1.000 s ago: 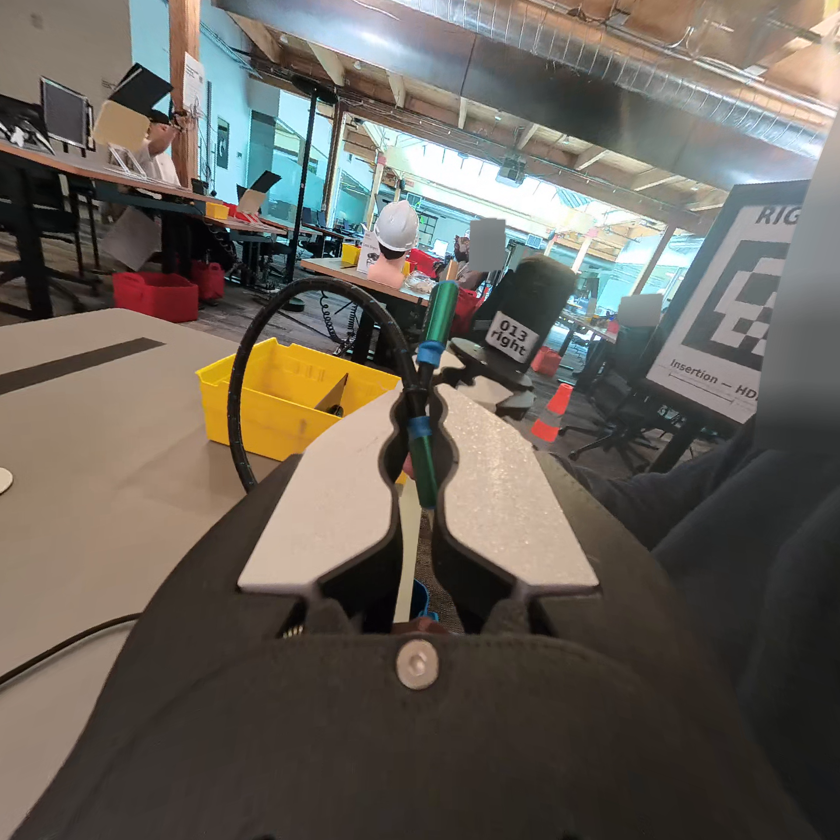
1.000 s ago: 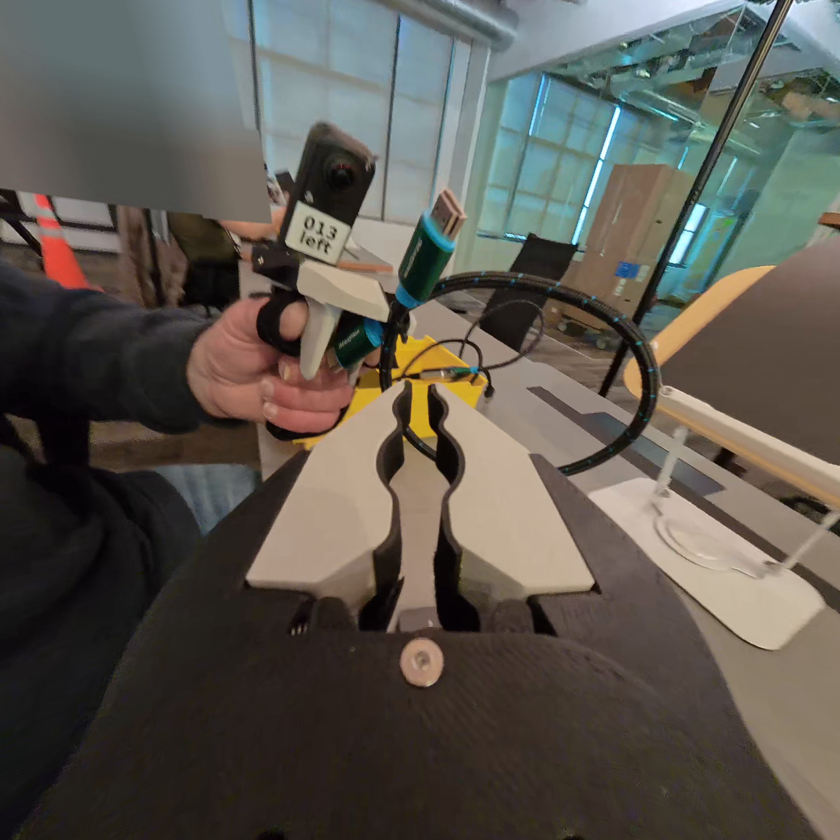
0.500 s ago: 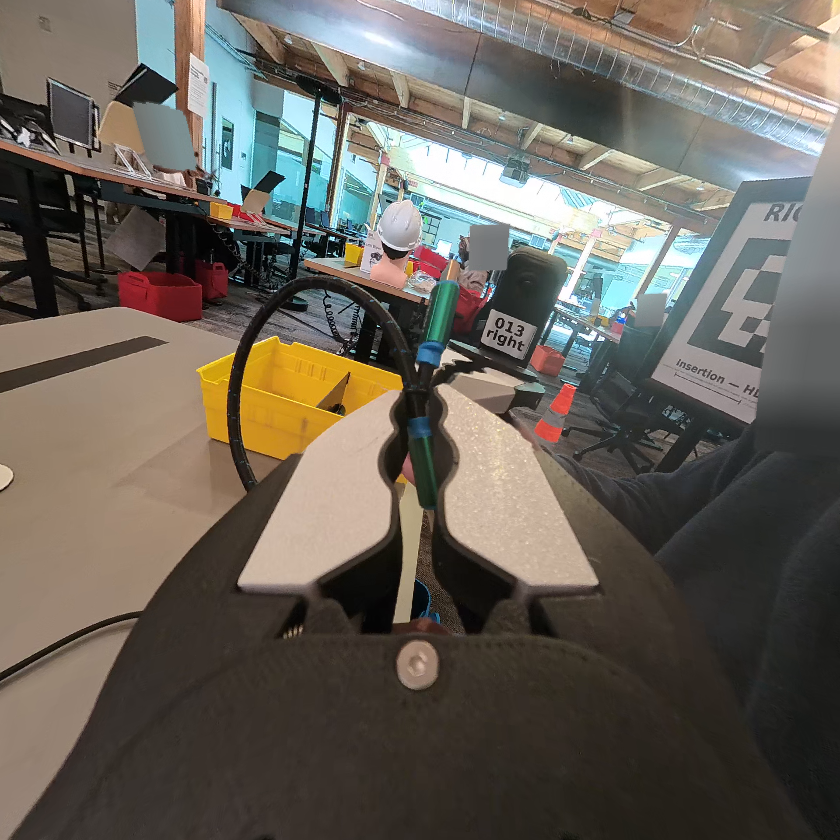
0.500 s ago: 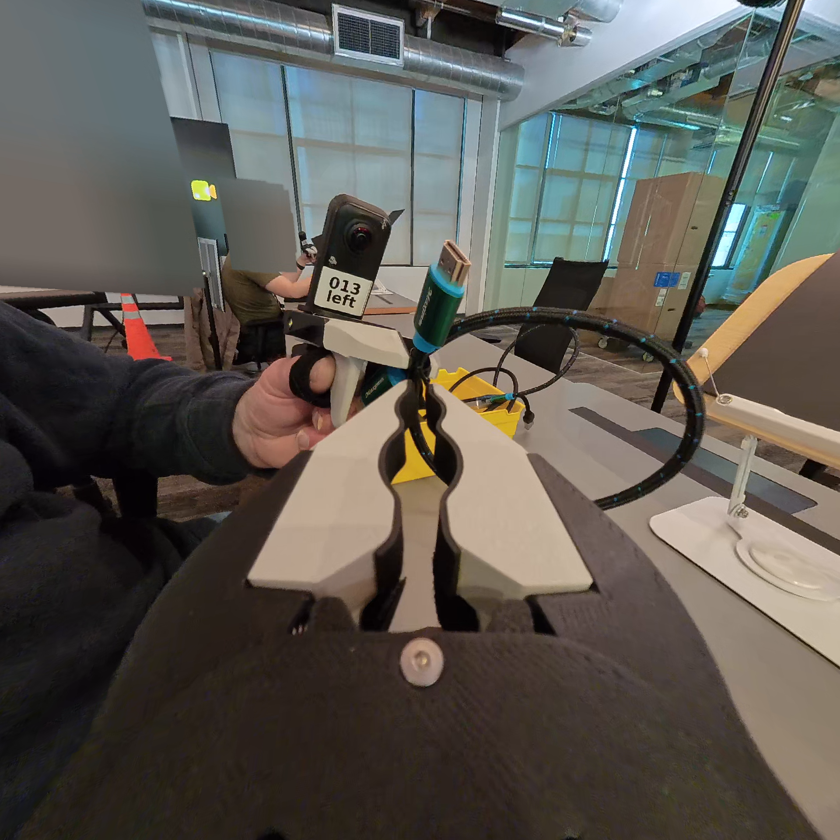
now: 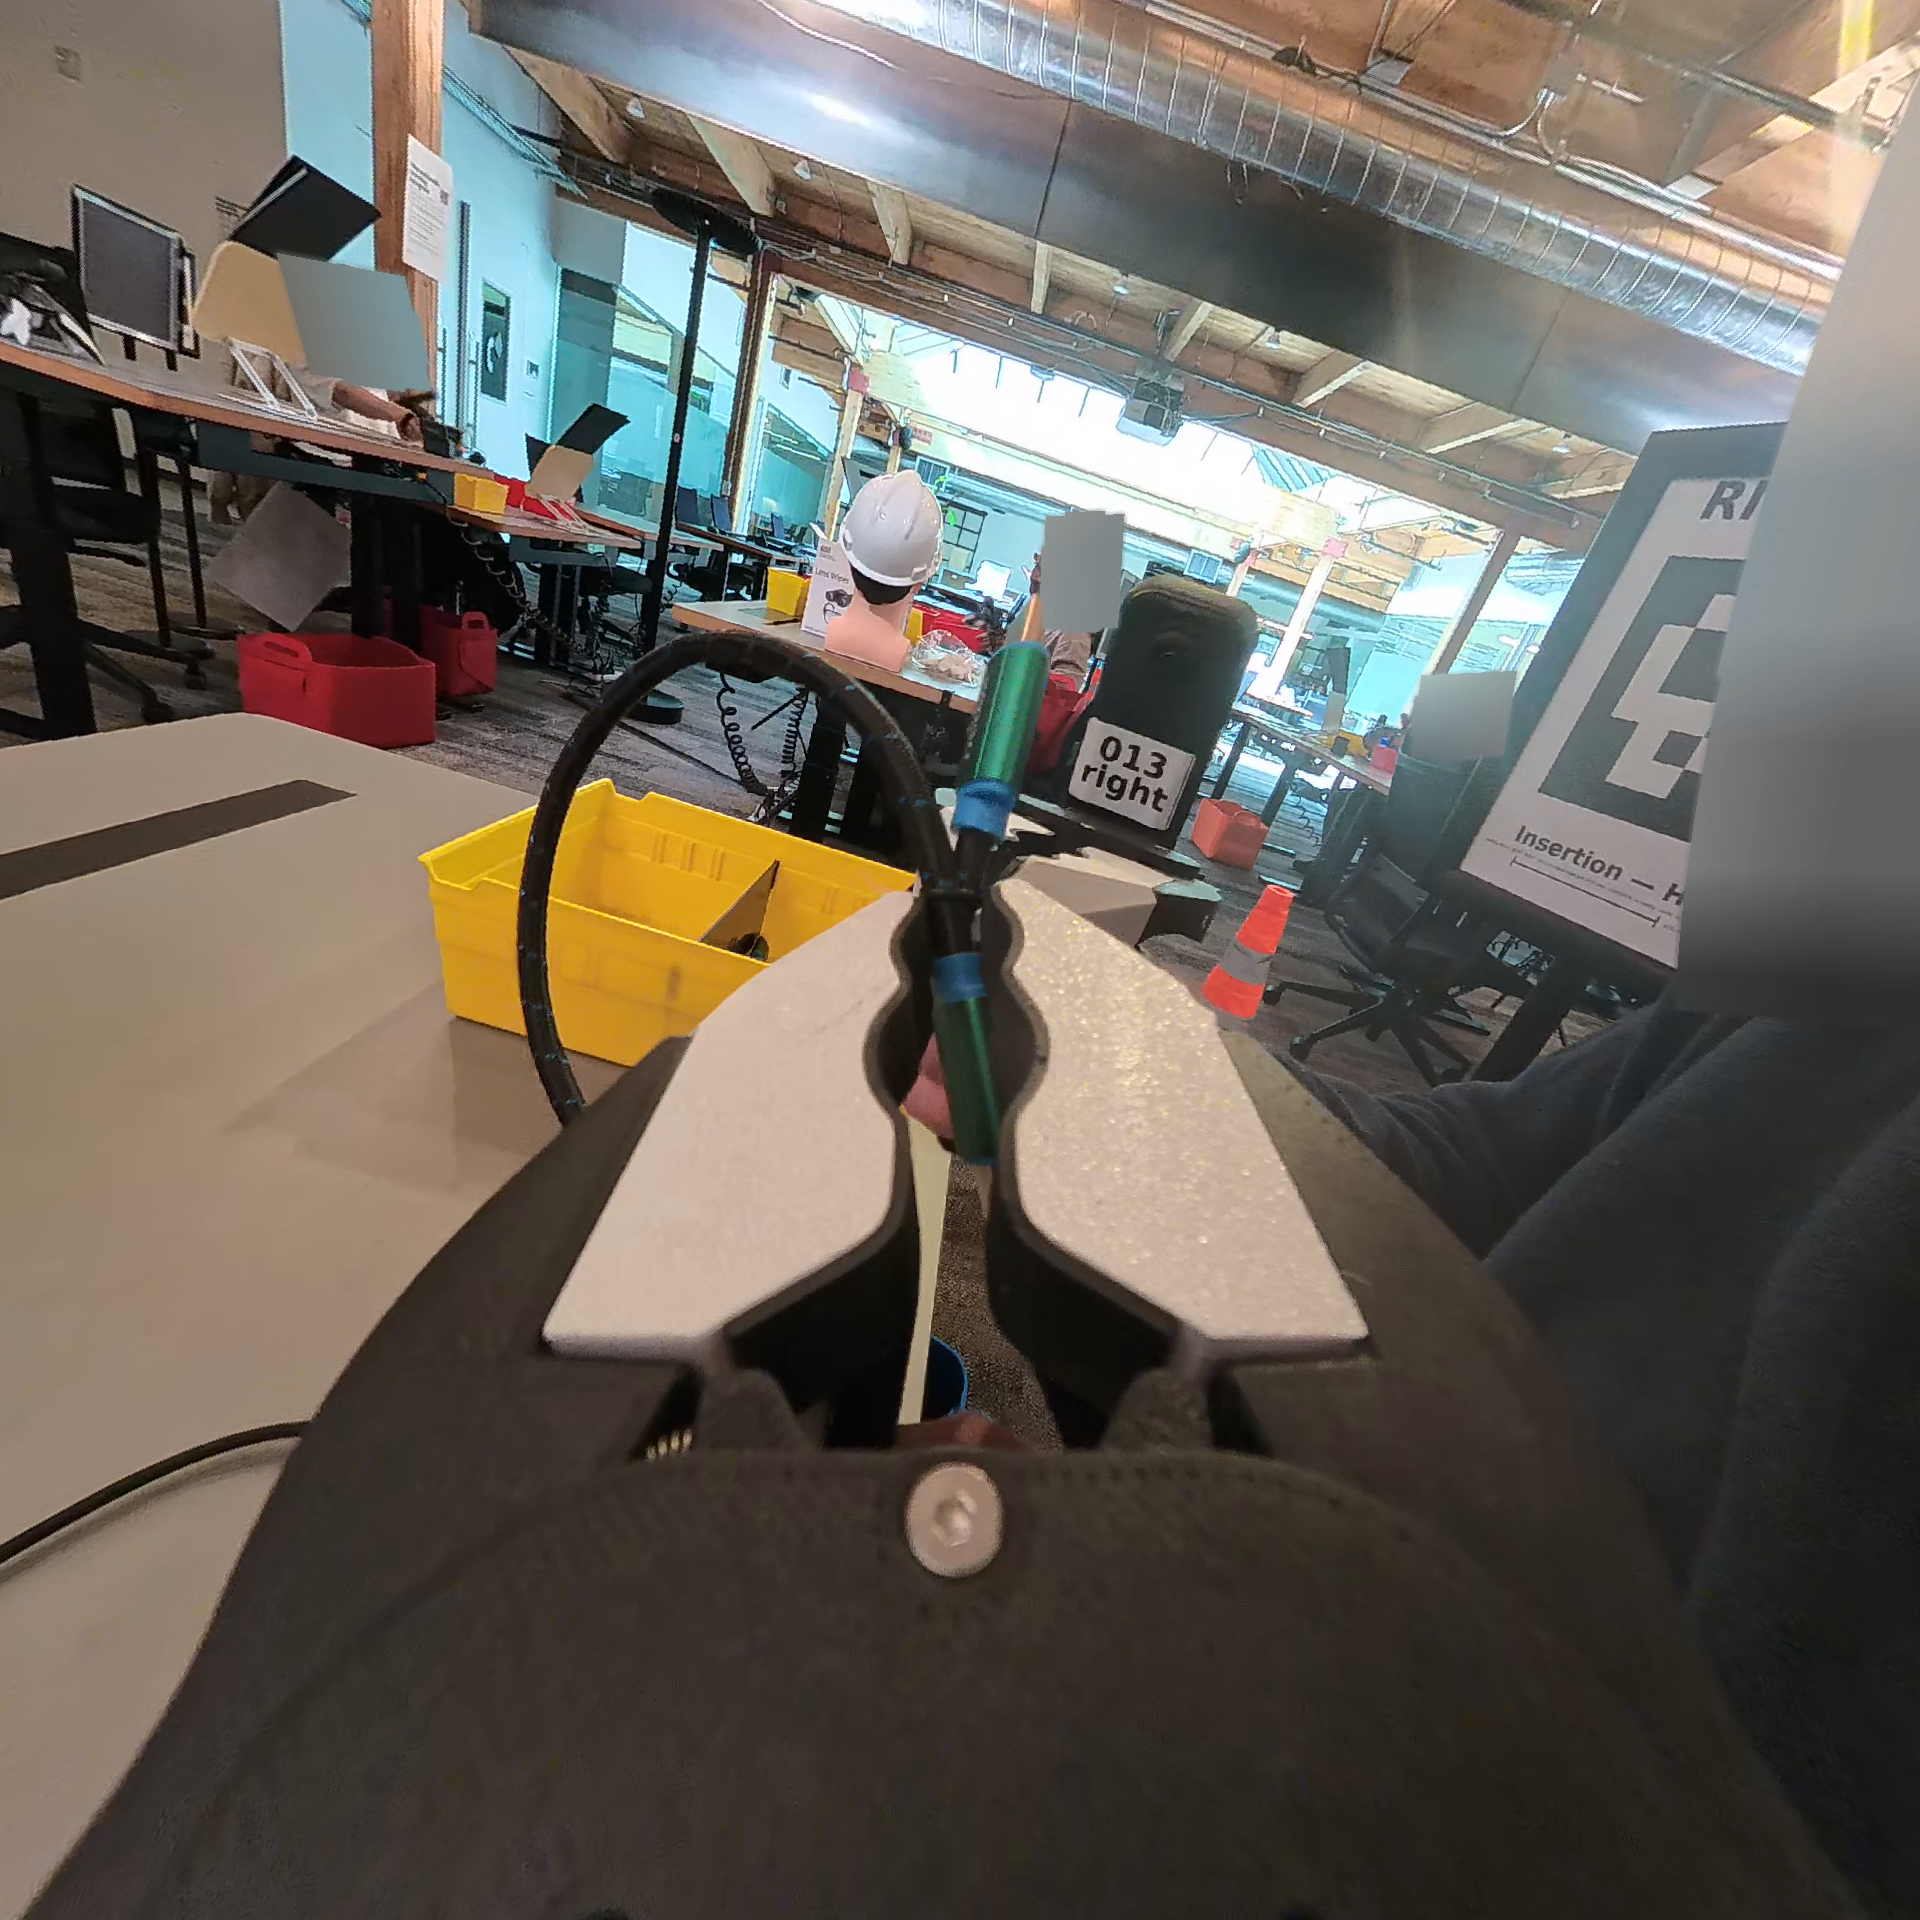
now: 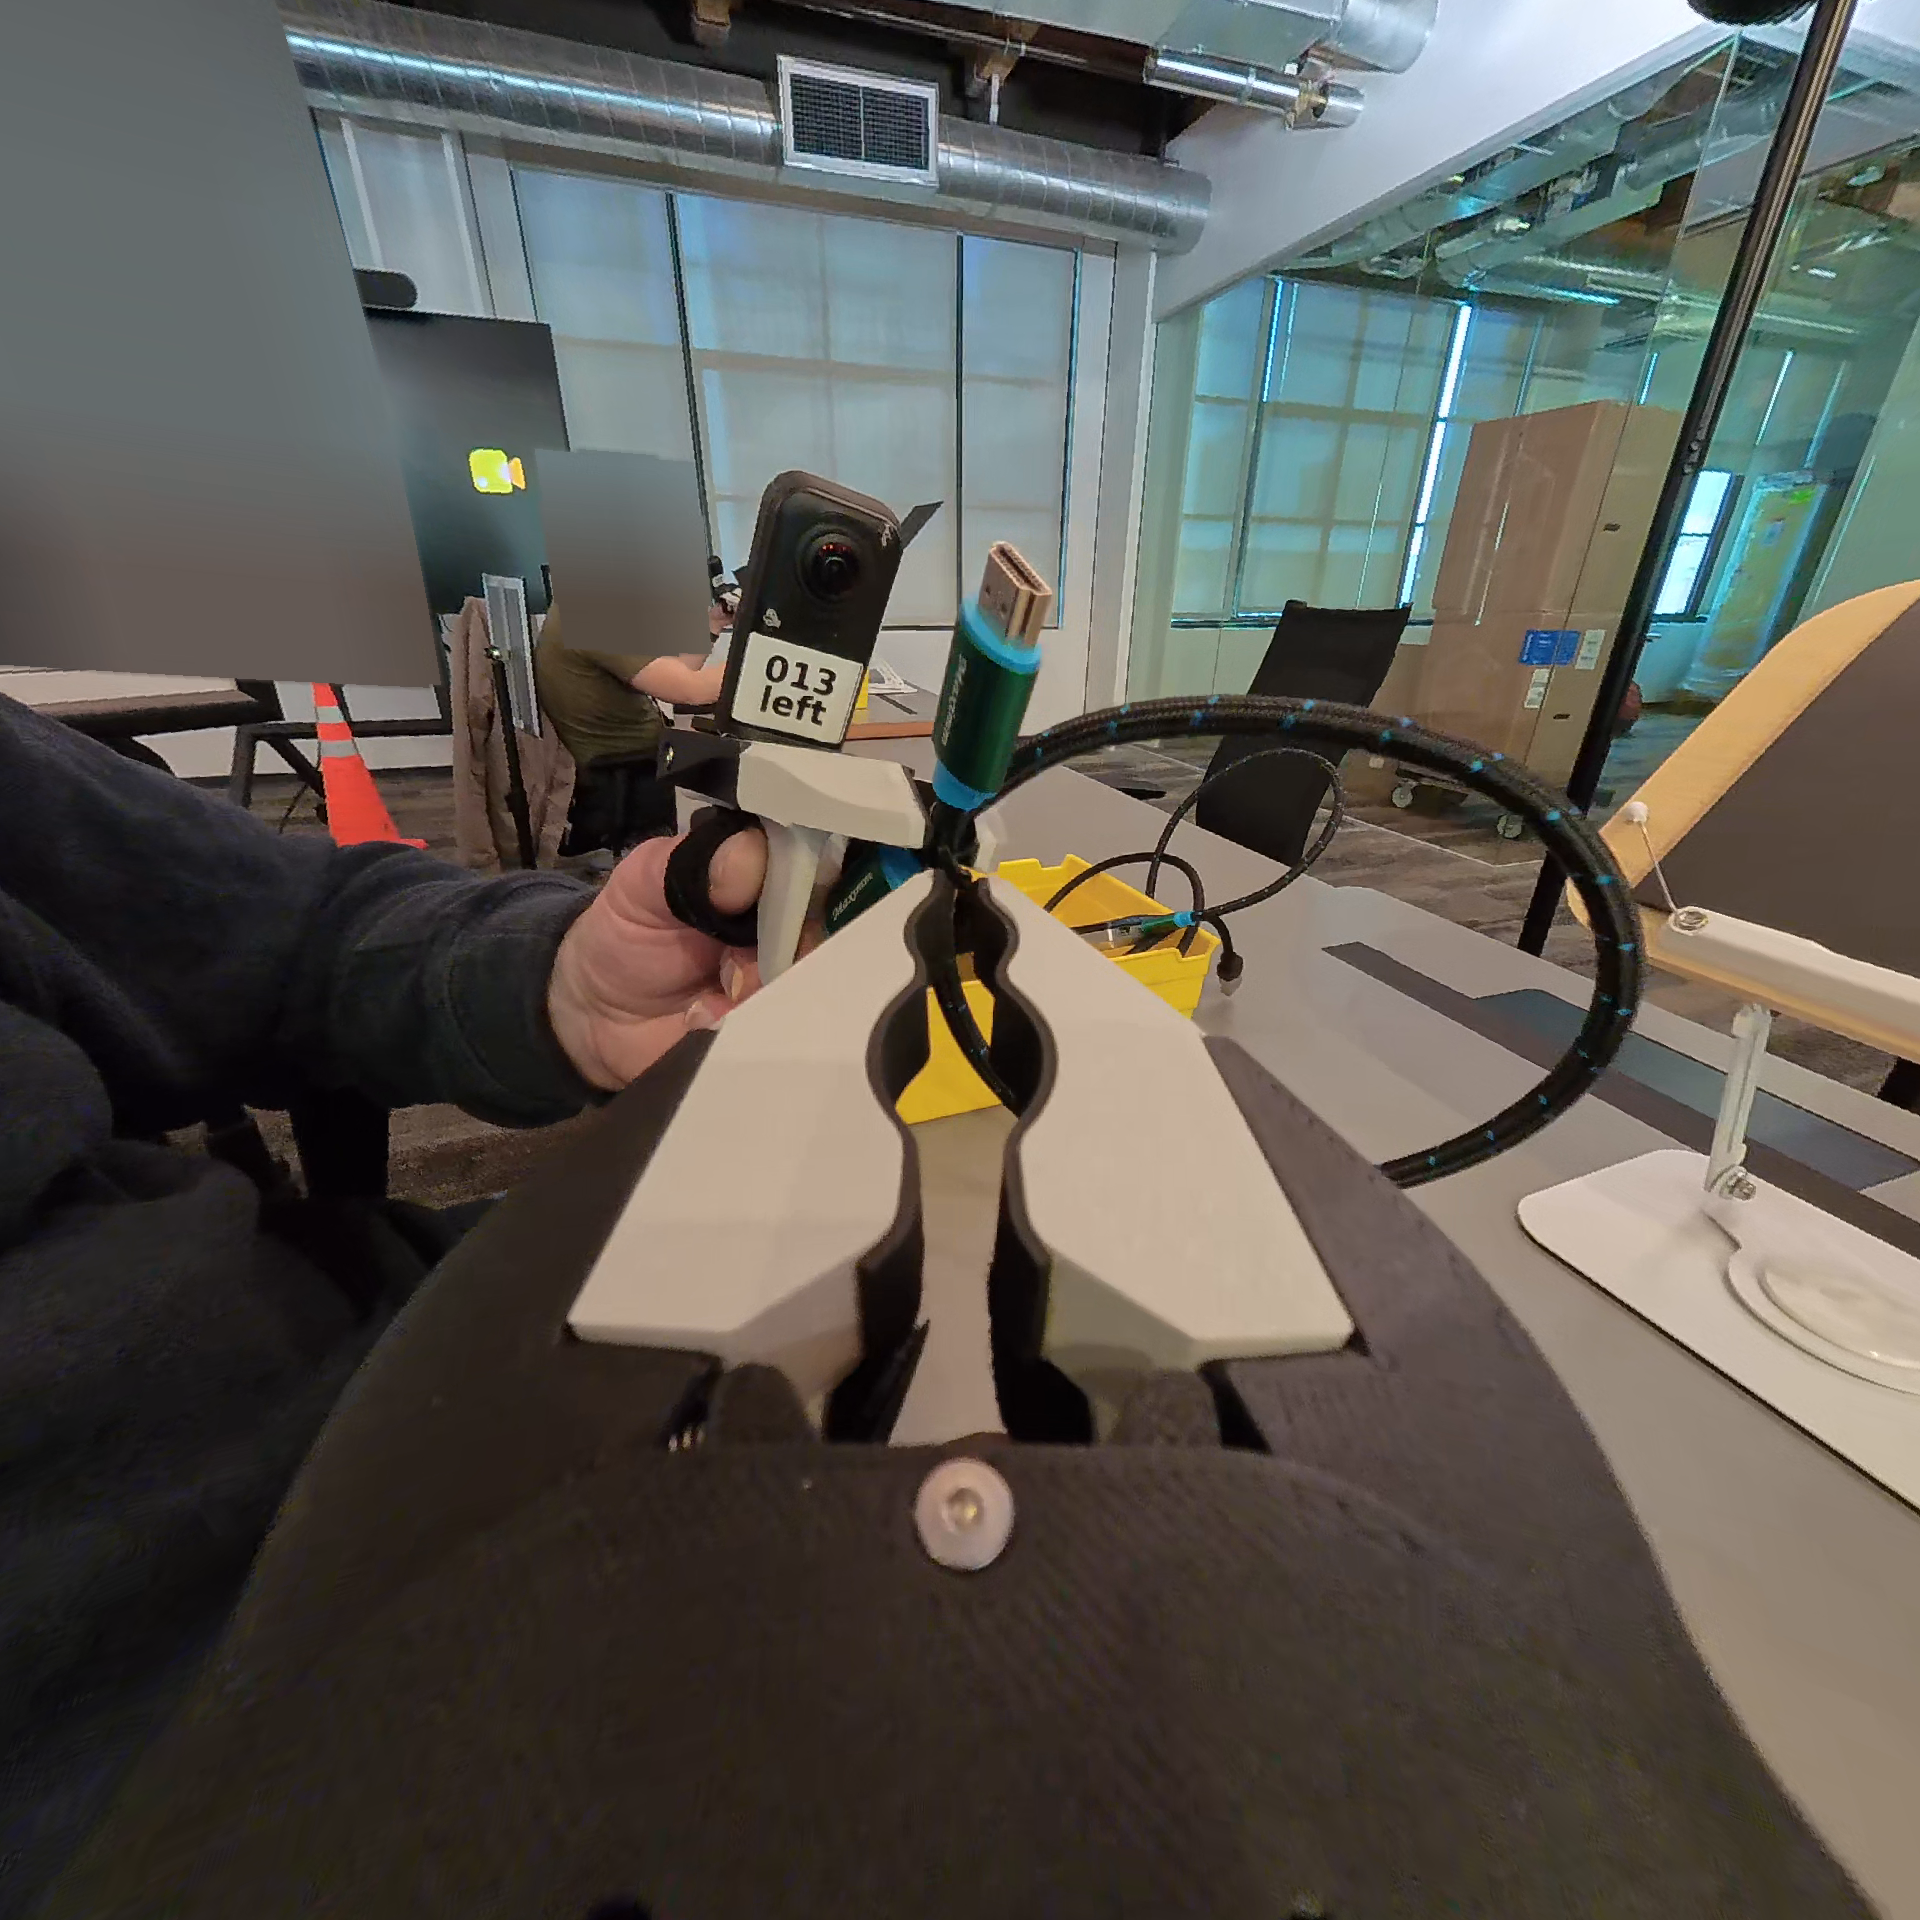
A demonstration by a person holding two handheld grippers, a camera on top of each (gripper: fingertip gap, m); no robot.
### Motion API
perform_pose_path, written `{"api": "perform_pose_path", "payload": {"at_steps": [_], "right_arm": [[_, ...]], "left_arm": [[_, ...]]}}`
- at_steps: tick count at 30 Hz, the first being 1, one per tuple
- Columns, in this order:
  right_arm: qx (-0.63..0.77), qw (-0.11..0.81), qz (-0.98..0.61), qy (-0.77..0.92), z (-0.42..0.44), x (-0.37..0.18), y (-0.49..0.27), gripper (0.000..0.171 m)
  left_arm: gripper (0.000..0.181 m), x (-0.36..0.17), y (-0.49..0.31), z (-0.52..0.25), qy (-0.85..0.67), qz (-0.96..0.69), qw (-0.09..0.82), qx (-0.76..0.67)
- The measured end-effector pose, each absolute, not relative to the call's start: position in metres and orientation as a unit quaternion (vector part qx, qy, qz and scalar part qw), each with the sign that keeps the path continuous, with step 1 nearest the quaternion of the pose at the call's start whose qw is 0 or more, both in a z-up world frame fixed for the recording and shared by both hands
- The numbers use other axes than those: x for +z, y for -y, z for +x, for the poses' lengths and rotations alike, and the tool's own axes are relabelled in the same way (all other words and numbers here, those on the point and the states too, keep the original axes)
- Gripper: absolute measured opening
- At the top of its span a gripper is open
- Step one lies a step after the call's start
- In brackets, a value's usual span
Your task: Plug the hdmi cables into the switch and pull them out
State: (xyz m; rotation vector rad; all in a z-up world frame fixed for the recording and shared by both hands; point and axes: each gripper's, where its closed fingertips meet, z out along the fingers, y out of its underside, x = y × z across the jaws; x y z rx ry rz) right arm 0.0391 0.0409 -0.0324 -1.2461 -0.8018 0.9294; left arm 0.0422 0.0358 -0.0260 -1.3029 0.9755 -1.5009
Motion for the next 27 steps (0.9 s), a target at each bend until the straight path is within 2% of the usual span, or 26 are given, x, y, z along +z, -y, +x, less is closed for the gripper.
{"api": "perform_pose_path", "payload": {"at_steps": [11, 24, 27], "right_arm": [[0.407, 0.642, -0.544, 0.356, 0.037, -0.032, -0.038, 0.0], [0.324, 0.659, -0.559, 0.386, 0.043, -0.035, -0.041, 0.0], [0.355, 0.652, -0.552, 0.38, 0.042, -0.033, -0.04, 0.0]], "left_arm": [[0.008, -0.023, -0.033, 0.042, -0.395, -0.518, 0.446, -0.614], [0.008, -0.021, -0.016, 0.049, -0.425, -0.517, 0.437, -0.601], [0.008, -0.02, -0.023, 0.046, -0.413, -0.516, 0.437, -0.61]]}}
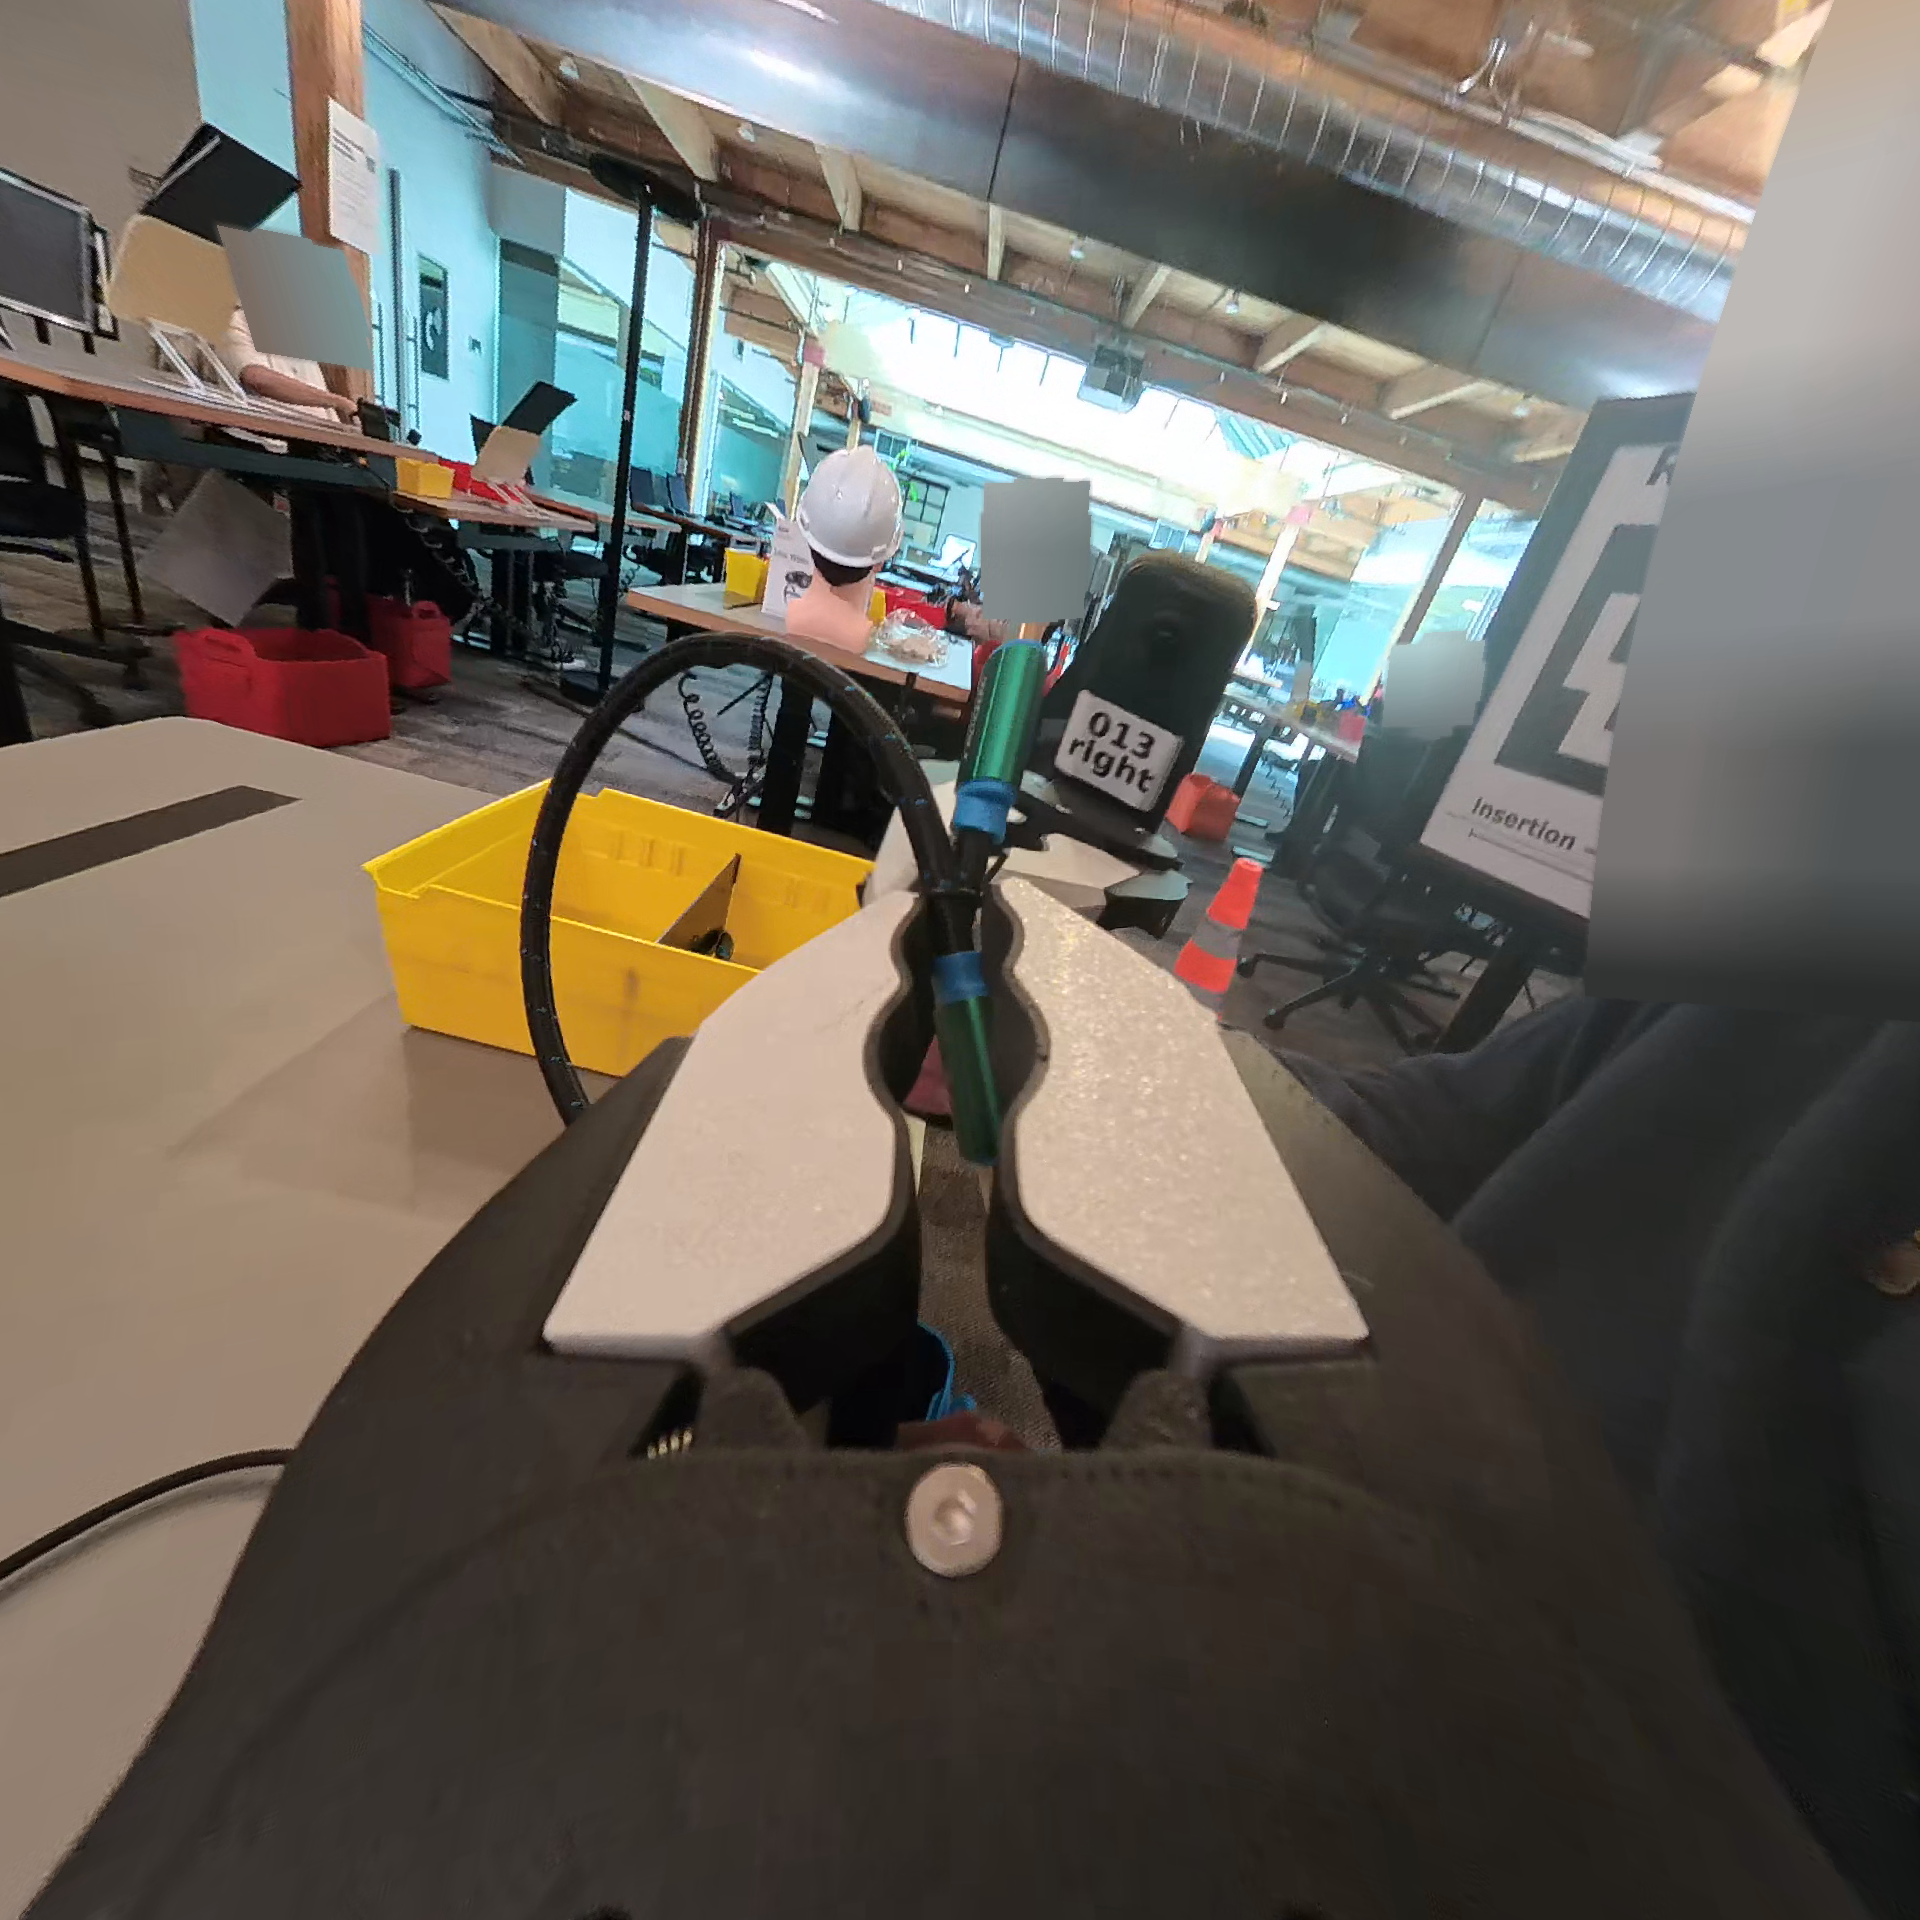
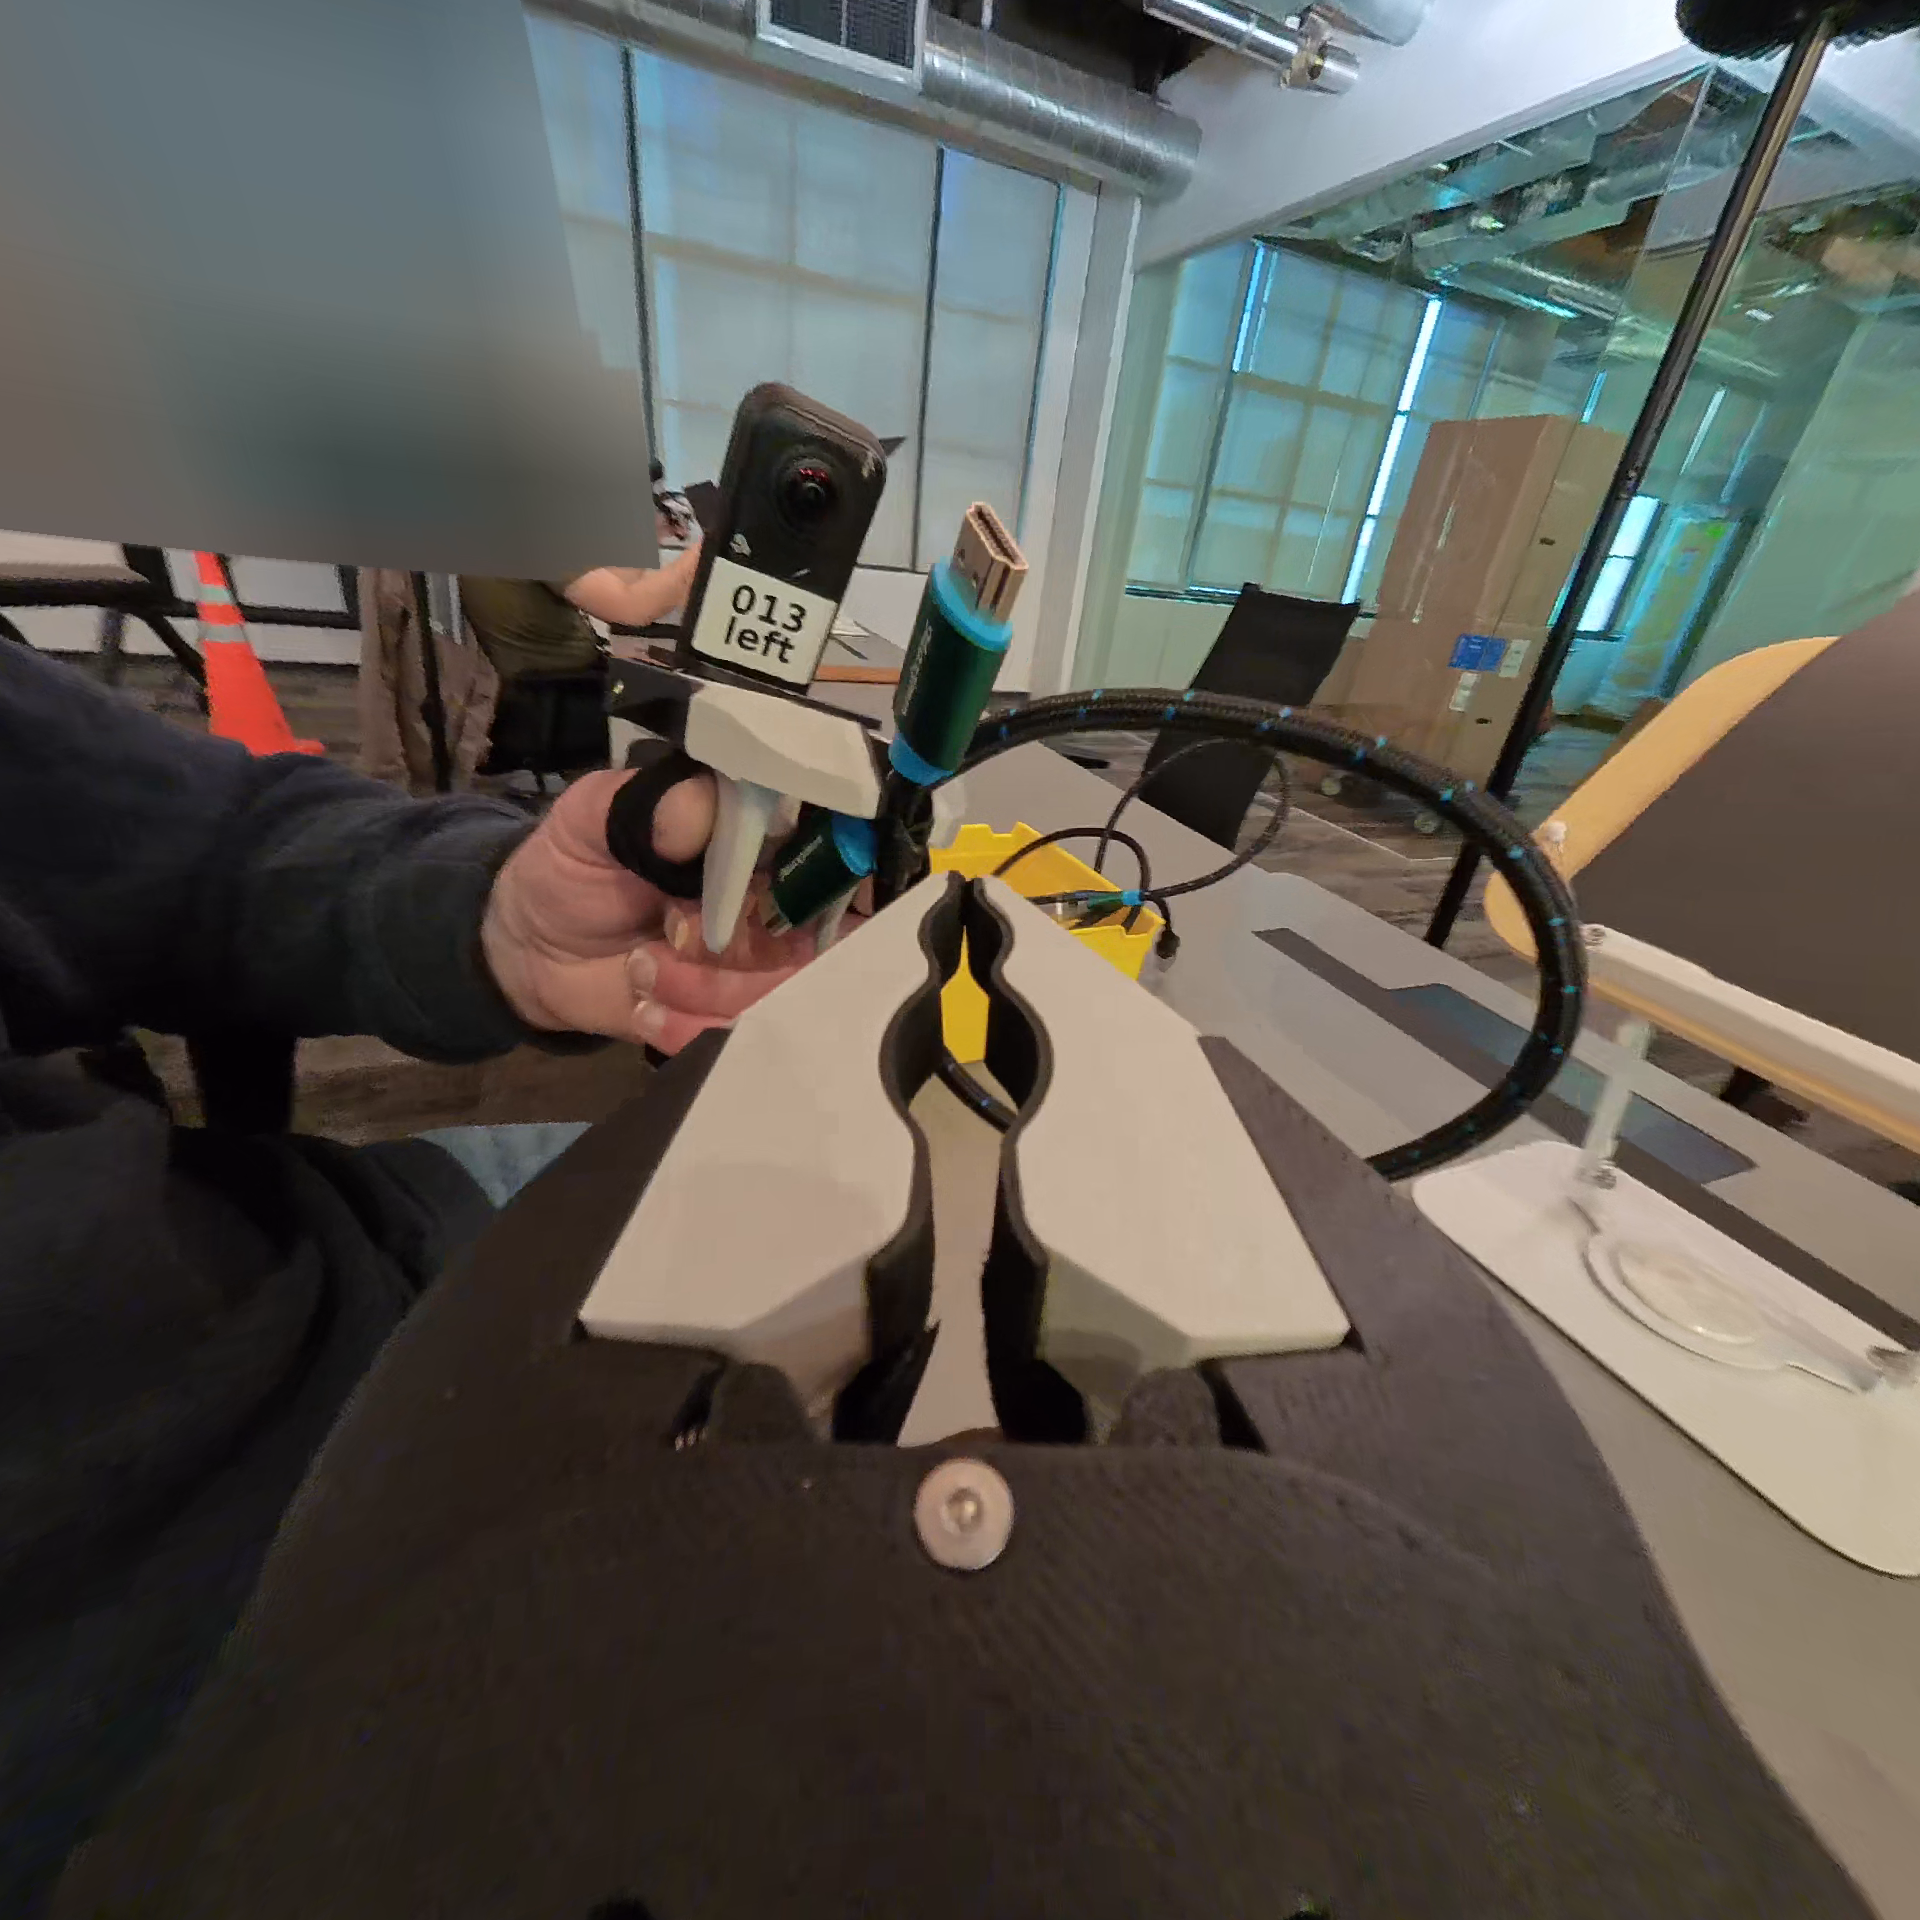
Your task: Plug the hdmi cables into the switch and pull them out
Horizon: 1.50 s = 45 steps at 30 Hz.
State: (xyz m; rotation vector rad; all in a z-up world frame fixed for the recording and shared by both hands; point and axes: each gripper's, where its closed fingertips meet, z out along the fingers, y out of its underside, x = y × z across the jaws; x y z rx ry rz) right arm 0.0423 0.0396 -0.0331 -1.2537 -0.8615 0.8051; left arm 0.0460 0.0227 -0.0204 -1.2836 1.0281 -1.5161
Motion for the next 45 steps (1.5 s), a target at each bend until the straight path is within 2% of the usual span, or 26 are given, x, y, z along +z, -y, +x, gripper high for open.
{"api": "perform_pose_path", "payload": {"at_steps": [11, 15, 29, 33, 42, 45], "right_arm": [[0.365, 0.651, -0.529, 0.404, 0.04, -0.031, -0.031, 0.007], [0.364, 0.655, -0.526, 0.403, 0.041, -0.03, -0.03, 0.0], [0.386, 0.645, -0.536, 0.384, 0.04, -0.031, -0.032, 0.0], [0.317, 0.669, -0.542, 0.398, 0.042, -0.031, -0.035, 0.0], [0.046, 0.702, -0.53, 0.474, 0.045, -0.034, -0.04, 0.0], [-0.004, 0.707, -0.521, 0.478, 0.047, -0.032, -0.042, 0.0]], "left_arm": [[0.008, -0.025, -0.03, 0.047, -0.407, -0.517, 0.432, -0.616], [0.008, -0.025, -0.03, 0.048, -0.41, -0.515, 0.432, -0.616], [0.008, -0.022, -0.028, 0.045, -0.402, -0.516, 0.423, -0.628], [0.008, -0.023, -0.025, 0.044, -0.391, -0.519, 0.411, -0.64], [0.008, -0.029, -0.024, 0.045, -0.396, -0.523, 0.388, -0.647], [0.008, -0.031, -0.025, 0.045, -0.408, -0.529, 0.382, -0.638]]}}
